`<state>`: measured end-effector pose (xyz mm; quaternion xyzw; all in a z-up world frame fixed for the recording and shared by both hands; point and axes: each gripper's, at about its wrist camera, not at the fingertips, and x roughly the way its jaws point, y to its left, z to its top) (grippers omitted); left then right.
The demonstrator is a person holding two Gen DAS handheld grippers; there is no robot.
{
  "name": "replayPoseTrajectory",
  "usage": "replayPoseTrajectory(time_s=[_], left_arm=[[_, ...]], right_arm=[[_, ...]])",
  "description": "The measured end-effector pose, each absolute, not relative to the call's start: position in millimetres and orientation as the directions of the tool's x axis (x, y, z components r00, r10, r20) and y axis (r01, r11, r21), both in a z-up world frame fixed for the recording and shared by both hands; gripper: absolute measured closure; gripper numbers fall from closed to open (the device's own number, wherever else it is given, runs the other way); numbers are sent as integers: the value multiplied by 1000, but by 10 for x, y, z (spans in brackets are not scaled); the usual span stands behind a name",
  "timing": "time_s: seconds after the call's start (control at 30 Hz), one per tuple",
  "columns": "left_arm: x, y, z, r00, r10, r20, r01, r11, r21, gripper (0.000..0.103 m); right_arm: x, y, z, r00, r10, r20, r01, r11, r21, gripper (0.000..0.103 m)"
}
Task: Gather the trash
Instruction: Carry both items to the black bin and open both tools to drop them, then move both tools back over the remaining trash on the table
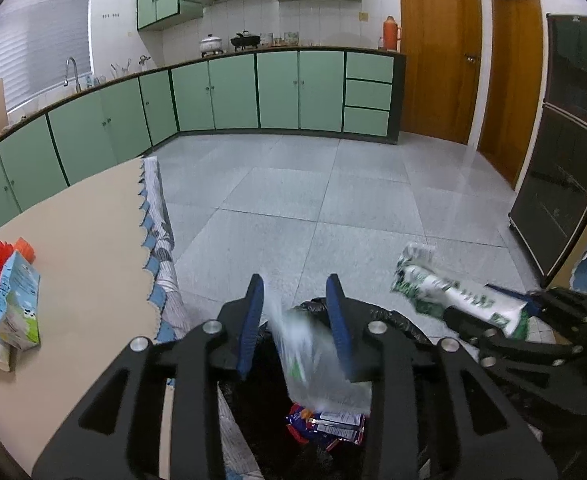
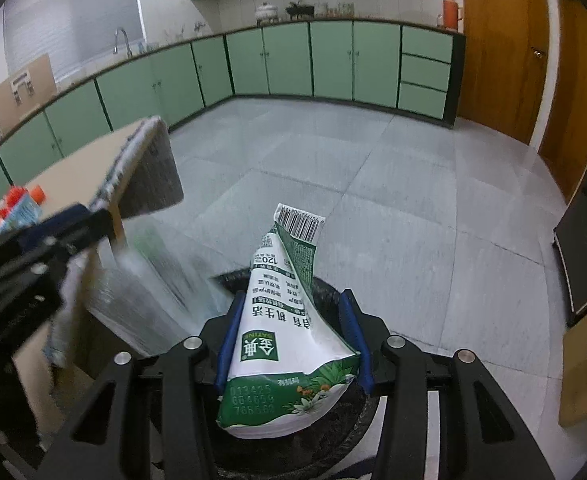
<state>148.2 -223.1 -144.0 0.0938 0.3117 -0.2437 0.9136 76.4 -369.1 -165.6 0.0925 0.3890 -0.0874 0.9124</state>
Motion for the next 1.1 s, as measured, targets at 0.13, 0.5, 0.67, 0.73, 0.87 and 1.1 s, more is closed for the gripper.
replayPoseTrajectory(time_s=[0.13,0.5,0.67,0.73,0.87,1.1], left_arm=[[1517,-2189,-1404,690,-385,-612,491,871,6,65],[1414,-1566,-1001,786,-347,-512,395,919,-17,26],[1374,-977,-821,843,-267,-466,296,955,-12,22],[1363,-695,-769,864,-217,-455,240,971,-6,22],[1393,-205,-673,887,-115,-446,133,991,8,22],[1432,548,-679,893,39,-448,-29,999,30,22]], right_arm=[[872,-3738,-1805,658,-83,-748,238,966,103,44],[771,-3453,-1463,729,-75,-680,202,973,109,12],[788,-3051,-1117,809,-24,-588,121,984,127,6],[834,-2855,-1001,835,2,-550,82,988,128,6],[961,-2499,-864,867,54,-496,16,991,136,6],[1267,-1721,-807,888,124,-443,-83,991,109,6]])
